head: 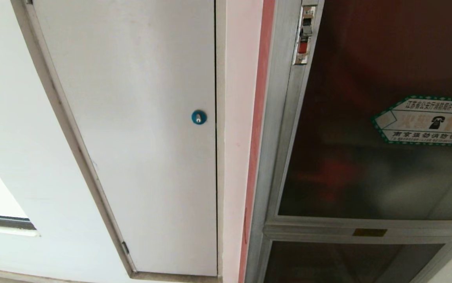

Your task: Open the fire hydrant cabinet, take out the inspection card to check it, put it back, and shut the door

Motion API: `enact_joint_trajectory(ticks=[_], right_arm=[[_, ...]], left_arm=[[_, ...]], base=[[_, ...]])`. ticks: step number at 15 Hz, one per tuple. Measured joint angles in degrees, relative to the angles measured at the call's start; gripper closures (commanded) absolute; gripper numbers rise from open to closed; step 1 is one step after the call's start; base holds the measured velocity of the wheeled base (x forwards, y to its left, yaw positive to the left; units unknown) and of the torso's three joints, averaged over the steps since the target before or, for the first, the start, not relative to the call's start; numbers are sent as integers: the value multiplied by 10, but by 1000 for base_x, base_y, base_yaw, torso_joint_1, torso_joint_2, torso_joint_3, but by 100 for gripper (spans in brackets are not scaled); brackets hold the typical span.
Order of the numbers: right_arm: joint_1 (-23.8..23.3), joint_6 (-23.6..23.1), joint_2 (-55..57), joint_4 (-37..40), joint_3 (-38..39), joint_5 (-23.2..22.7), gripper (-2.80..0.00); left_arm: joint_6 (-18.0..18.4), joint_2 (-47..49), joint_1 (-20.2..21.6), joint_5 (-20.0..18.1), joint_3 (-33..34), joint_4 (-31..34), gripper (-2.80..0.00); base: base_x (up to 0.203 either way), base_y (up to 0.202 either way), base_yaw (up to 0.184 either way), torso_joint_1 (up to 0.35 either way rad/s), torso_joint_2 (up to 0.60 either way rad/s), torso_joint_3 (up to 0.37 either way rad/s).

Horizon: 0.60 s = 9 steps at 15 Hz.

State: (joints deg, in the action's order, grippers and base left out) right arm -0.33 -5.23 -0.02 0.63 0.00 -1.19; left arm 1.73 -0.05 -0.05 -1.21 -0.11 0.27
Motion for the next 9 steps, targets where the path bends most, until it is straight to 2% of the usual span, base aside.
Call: enact_joint_trajectory(ticks=[5,9], right_arm=[[0,0,0,0,0,0,0],[0,0,0,0,0,0,0]], left_arm=[[0,0,0,0,0,-4,0],[2,0,0,0,1,-4,0]], base=[[184,0,0,9,1,0],[23,0,0,3,2,0]])
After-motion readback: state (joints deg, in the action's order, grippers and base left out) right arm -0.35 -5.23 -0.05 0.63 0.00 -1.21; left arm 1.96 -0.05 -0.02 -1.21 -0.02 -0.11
